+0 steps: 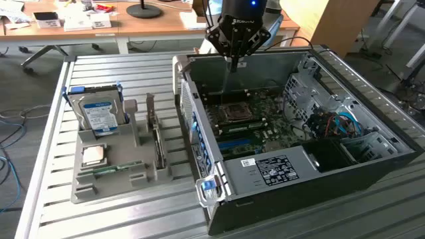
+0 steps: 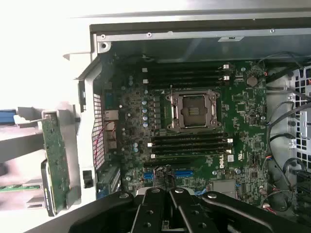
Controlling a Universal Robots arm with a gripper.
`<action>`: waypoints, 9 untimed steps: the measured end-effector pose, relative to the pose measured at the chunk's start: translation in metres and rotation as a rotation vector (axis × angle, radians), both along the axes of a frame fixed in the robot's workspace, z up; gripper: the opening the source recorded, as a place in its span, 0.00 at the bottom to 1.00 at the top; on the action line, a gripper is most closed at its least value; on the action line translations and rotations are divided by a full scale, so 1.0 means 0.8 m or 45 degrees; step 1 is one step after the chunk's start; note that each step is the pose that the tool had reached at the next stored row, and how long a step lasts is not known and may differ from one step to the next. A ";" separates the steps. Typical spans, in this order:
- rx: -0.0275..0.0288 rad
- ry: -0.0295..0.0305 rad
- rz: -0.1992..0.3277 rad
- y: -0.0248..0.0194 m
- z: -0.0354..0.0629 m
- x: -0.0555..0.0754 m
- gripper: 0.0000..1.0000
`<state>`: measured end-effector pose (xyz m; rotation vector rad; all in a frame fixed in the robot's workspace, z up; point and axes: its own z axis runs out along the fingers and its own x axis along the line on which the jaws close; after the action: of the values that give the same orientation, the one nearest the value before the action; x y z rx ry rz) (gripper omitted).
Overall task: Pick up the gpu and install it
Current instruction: 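Reach for the gpu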
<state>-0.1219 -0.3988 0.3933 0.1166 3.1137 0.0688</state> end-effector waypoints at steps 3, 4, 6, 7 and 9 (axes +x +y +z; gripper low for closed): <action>0.0000 0.0000 0.000 0.0000 0.000 0.000 0.11; 0.0000 0.0000 0.000 0.0000 0.000 0.000 0.11; 0.0001 0.0000 0.000 0.0000 0.000 0.000 0.11; 0.0001 0.0000 0.000 0.0000 0.000 0.000 0.11; 0.0003 -0.0001 0.000 0.0000 0.000 -0.002 0.11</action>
<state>-0.1231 -0.3989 0.3932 0.1169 3.1135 0.0691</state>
